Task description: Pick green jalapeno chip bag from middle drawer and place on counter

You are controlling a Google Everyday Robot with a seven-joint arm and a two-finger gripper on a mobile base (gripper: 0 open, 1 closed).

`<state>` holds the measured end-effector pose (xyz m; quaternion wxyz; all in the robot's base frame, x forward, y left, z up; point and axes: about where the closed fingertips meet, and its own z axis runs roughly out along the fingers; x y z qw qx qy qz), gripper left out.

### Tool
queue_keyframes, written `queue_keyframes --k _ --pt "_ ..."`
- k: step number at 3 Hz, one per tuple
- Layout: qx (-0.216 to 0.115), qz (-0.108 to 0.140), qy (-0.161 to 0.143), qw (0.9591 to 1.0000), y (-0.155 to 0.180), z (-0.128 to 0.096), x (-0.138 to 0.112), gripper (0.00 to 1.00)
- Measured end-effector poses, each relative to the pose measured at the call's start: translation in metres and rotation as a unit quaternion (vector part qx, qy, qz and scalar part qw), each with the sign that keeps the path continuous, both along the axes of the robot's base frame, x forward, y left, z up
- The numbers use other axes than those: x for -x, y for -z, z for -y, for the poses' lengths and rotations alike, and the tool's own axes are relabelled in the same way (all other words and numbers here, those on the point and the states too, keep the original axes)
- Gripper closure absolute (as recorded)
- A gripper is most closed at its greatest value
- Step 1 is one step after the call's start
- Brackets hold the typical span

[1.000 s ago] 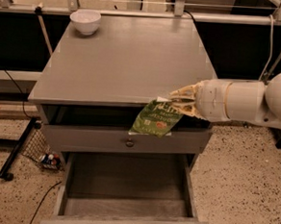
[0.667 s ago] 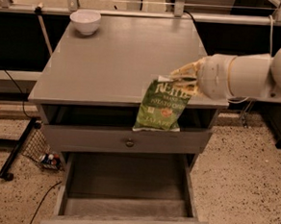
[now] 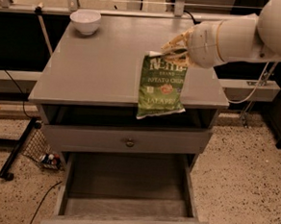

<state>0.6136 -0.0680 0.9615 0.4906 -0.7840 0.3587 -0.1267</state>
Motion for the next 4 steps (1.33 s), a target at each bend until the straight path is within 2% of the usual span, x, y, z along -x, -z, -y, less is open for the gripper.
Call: queue_keyframes --k 2,3,4 --pt "0.019 -0.014 -0.020 0.9995 -0.006 -0.024 -0.052 1.00" --pt "0.018 -0.024 -0.025 0.9992 -0.001 -0.036 -0.078 1.00" --pt "0.017 -0.032 -0.030 0.9989 0.004 -0.044 -0.092 1.00"
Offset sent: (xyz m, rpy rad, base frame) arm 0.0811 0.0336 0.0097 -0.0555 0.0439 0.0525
